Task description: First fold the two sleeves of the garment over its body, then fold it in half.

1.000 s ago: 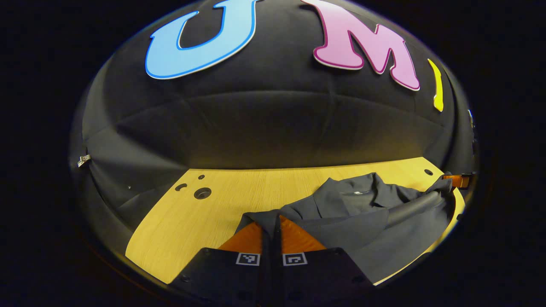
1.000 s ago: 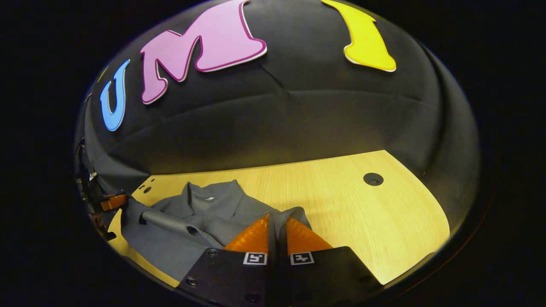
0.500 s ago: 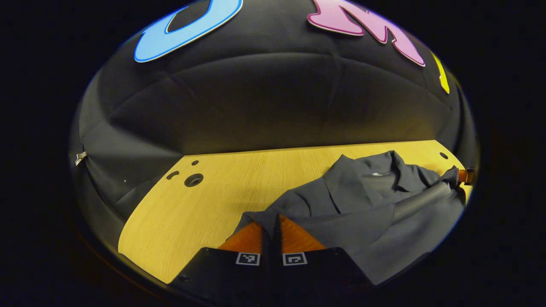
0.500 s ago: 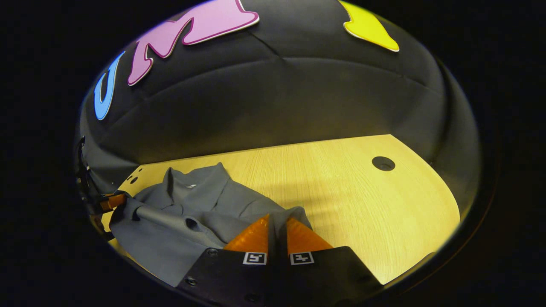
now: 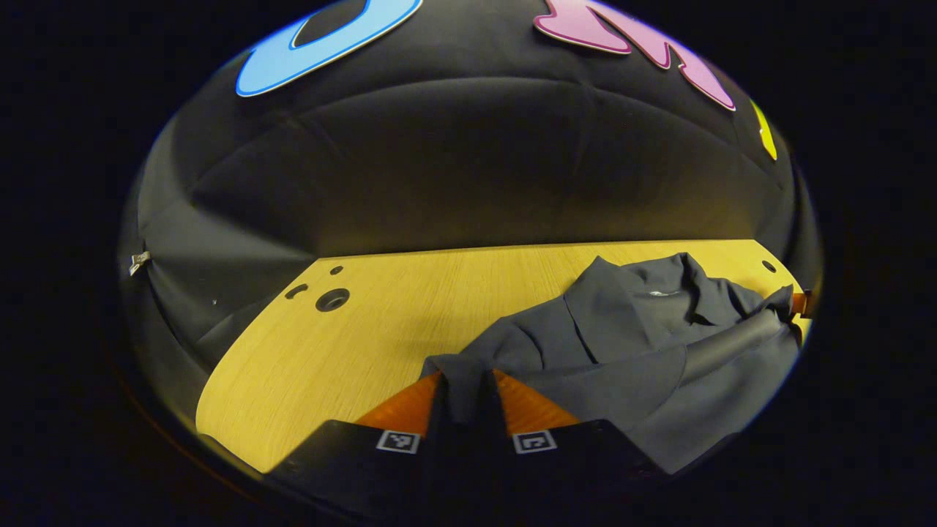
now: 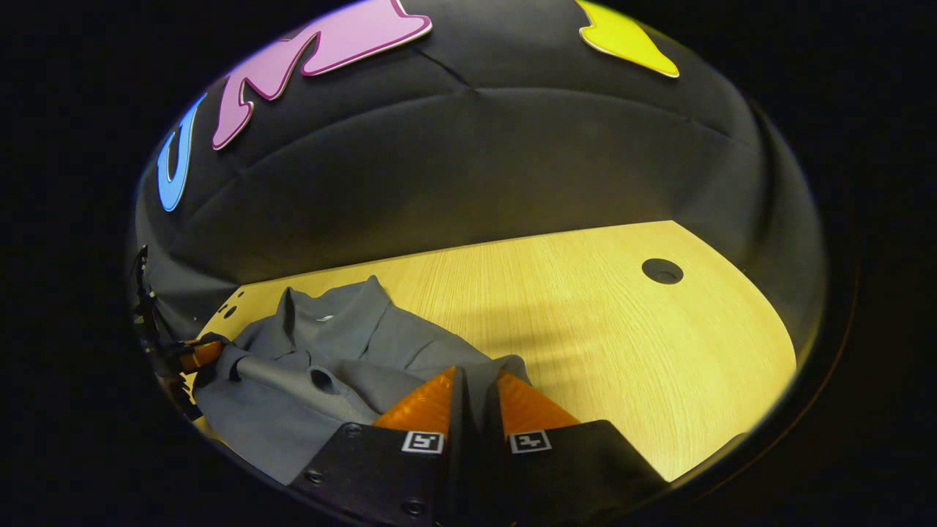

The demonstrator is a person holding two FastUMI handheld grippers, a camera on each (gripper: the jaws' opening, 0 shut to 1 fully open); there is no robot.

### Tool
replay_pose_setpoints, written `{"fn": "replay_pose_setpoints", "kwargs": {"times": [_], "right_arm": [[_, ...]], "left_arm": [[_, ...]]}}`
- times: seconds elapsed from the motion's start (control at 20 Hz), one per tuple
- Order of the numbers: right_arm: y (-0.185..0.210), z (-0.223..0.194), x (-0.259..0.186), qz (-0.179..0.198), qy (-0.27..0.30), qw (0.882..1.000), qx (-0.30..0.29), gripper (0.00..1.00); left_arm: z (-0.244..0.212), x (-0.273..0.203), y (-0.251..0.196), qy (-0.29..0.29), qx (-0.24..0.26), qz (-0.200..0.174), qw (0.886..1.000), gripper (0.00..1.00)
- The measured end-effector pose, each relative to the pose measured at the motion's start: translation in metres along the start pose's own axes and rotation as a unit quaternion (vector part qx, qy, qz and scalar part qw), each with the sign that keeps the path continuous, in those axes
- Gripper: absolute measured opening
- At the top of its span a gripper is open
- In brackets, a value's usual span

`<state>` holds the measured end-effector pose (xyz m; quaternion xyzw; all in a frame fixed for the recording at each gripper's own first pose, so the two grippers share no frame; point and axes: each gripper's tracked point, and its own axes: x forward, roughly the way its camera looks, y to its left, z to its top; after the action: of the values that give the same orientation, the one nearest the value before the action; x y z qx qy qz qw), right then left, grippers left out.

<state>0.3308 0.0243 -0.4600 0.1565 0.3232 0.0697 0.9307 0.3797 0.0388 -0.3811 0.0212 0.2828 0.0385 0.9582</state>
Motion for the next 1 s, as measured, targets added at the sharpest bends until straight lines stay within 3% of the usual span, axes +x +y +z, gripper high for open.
{"fn": "replay_pose_setpoints", "kwargs": {"times": [0.05, 0.1, 0.15, 0.2, 0.25, 0.3, 0.35, 0.45, 0.5, 1.0], "right_arm": [[0.0, 0.0, -0.001, 0.001, 0.001, 1.0, -0.002, 0.16], [0.0, 0.001, -0.004, 0.002, 0.002, 1.0, -0.002, 0.27], [-0.001, 0.0, -0.006, 0.0, 0.004, 1.0, -0.002, 0.29], [-0.001, 0.002, -0.009, -0.002, 0.006, 1.0, -0.001, 0.41], [-0.002, 0.005, -0.016, -0.002, 0.005, 1.0, -0.001, 0.46], [-0.003, 0.008, -0.018, -0.004, 0.002, 1.0, -0.001, 0.6], [-0.005, 0.011, -0.022, -0.007, -0.003, 1.0, -0.001, 0.62], [-0.006, 0.02, -0.032, -0.008, -0.008, 1.0, -0.001, 0.68], [-0.007, 0.023, -0.038, -0.01, -0.011, 1.0, -0.001, 0.84], [0.012, 0.051, -0.132, 0.003, -0.051, 0.999, -0.01, 0.84]], "left_arm": [[0.001, -0.002, 0.001, 0.0, 0.001, 0.003, 1.0, 0.48], [0.002, -0.004, 0.001, -0.001, 0.0, 0.003, 1.0, 0.6], [0.005, -0.006, 0.002, -0.004, -0.003, 0.004, 1.0, 0.72], [0.007, -0.009, 0.002, -0.006, -0.006, 0.003, 1.0, 0.77], [0.009, -0.012, 0.0, -0.008, -0.011, 0.0, 1.0, 0.89], [0.011, -0.015, -0.002, -0.01, -0.013, -0.004, 1.0, 0.91], [0.014, -0.019, -0.004, -0.014, -0.013, -0.007, 1.0, 0.96], [0.02, -0.028, -0.007, -0.022, -0.005, -0.011, 1.0, 0.98], [0.023, -0.034, -0.009, -0.027, 0.0, -0.013, 1.0, 0.98], [0.057, -0.135, -0.014, -0.08, -0.002, -0.037, 0.996, 0.98]]}}
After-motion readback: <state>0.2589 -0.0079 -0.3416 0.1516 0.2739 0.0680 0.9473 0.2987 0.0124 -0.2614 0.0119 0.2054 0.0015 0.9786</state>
